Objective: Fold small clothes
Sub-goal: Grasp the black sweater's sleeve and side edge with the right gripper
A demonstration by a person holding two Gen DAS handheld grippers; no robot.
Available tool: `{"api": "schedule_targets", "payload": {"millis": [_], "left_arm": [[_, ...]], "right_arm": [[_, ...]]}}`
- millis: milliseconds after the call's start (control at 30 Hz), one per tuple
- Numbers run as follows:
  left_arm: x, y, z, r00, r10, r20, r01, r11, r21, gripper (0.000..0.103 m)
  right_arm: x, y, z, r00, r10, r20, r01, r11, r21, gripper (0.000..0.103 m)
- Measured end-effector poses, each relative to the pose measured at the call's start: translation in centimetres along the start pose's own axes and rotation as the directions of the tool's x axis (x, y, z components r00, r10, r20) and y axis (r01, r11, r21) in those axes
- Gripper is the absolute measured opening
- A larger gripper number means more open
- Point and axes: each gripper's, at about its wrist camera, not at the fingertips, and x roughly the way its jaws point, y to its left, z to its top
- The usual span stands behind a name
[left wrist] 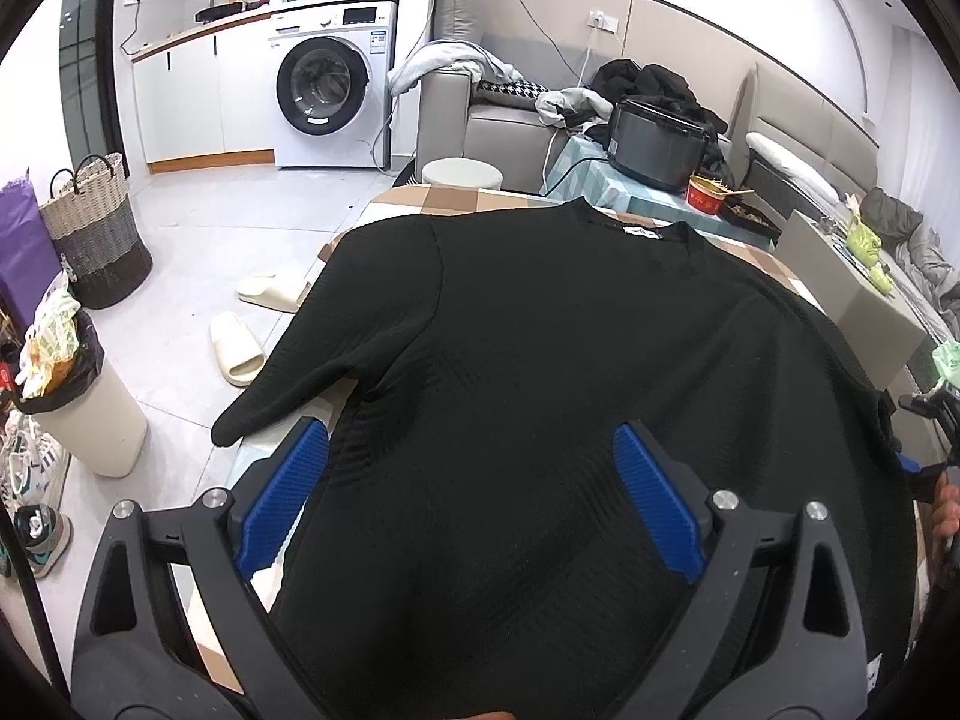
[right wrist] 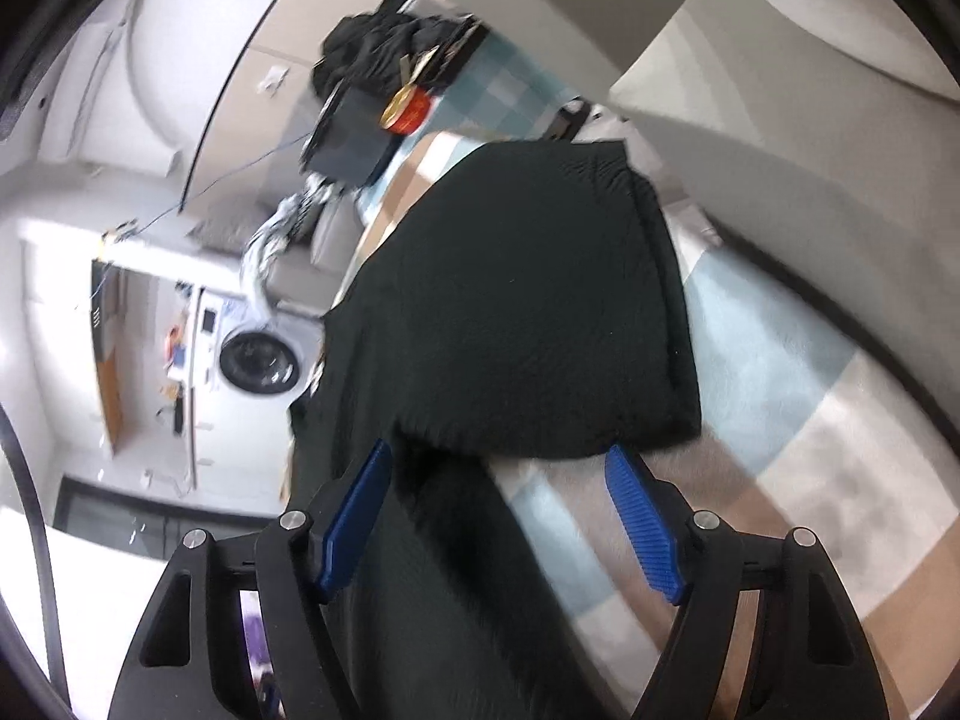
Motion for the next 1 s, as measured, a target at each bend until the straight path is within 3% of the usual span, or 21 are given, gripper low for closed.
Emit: {"api": "schedule_targets", "payload": {"millis": [100,200,333,400,467,533,700,800,867,967,1000], "left_arm": [[0.8,-0.2,-0.1,1.0,0.0,-0.009,0.0,1.0,0.006,0.095],[1.5,-0.6,-0.1,1.0,0.0,-0.015,0.0,1.0,0.016,0.095],[2.2,-0.9,-0.2,1.0,-0.005,-0.019,0.005,1.0,0.022,0.095],[2.4,-1.0,-0.3,1.0,-0.006,-0.024,0.007,1.0,0.025,0.095],[2.7,-1.1,-0.4,1.0,-0.007,-0.028,0.008,0.999,0.032,0.095],[2.9,-1.2,-0.5,1.0,-0.006,-0.03,0.007,0.999,0.036,0.095],[3.0,-1.3,-0.6,1.0,-0.008,-0.026,0.009,1.0,0.026,0.095],[2.9,-1.1,-0.8,1.0,-0.014,-0.024,0.014,1.0,0.02,0.095],[2.9,-1.0,-0.7,1.0,-0.015,-0.021,0.015,1.0,0.019,0.095],[2.9,-0.7,-0.6,1.0,-0.011,-0.017,0.011,1.0,0.009,0.095],[2.7,-0.4,-0.6,1.0,-0.009,-0.016,0.009,1.0,0.004,0.095]], "right_arm": [[0.6,0.4,1.0,0.999,-0.043,0.028,0.043,0.999,-0.008,0.072],[1.4,1.8,2.4,0.988,-0.144,0.059,0.148,0.986,-0.08,0.07],[2.0,2.2,3.3,0.981,-0.181,0.069,0.188,0.976,-0.11,0.068],[2.9,2.6,3.8,0.968,-0.237,0.079,0.247,0.957,-0.153,0.054],[3.3,2.8,3.9,0.95,-0.294,0.106,0.309,0.935,-0.173,0.028],[3.4,3.1,3.7,0.945,-0.303,0.121,0.323,0.925,-0.199,0.016],[2.5,5.7,2.8,0.923,-0.318,0.218,0.376,0.867,-0.328,0.011],[1.7,8.6,2.4,0.913,-0.28,0.297,0.389,0.814,-0.43,0.011],[1.2,11.0,1.6,0.923,-0.207,0.323,0.356,0.779,-0.516,0.011],[1.5,14.9,-0.2,0.954,-0.062,0.292,0.25,0.701,-0.668,0.011],[1.8,16.6,-1.4,0.973,0.011,0.229,0.167,0.647,-0.744,0.011]]}}
